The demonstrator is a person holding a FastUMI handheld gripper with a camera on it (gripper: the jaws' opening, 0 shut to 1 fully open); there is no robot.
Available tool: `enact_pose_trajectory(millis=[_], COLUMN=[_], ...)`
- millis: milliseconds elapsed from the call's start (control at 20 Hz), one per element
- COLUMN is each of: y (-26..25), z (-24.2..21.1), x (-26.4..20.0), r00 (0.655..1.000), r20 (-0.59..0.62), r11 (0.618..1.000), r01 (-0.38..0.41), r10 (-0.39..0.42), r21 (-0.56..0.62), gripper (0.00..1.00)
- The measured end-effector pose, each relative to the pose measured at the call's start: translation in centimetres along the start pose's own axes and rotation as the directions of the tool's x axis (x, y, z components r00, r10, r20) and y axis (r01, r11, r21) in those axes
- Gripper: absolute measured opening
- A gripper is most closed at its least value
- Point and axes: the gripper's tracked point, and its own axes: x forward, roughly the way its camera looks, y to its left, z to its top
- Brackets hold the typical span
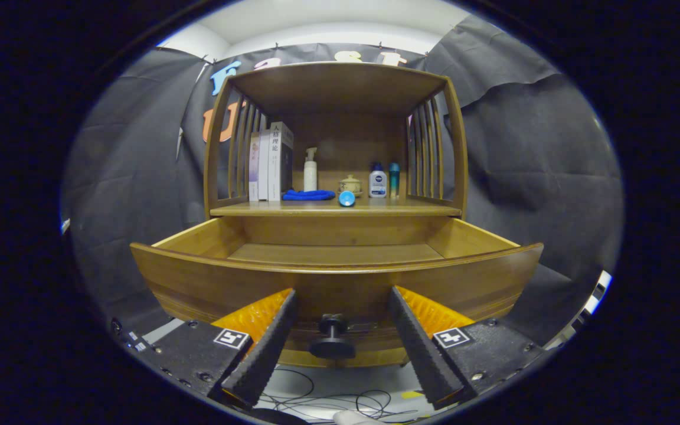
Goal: Pull open the drawer, take out the items inside it, and place them on the countertop above the cabinet.
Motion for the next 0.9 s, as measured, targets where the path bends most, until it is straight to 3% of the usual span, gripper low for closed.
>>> enact_pose_trajectory(millis=[150,900], y=[0.2,1.4], z=[0.7,4.2], x=[1.6,13.6], r00=[1.0,1.0], r20=[-0.012,0.015], r11=[0.999,1.0], r01=[-0.024,0.014], r10=[0.024,-0.014], r21=[0.029,-0.001], gripper=[0.99,0.99])
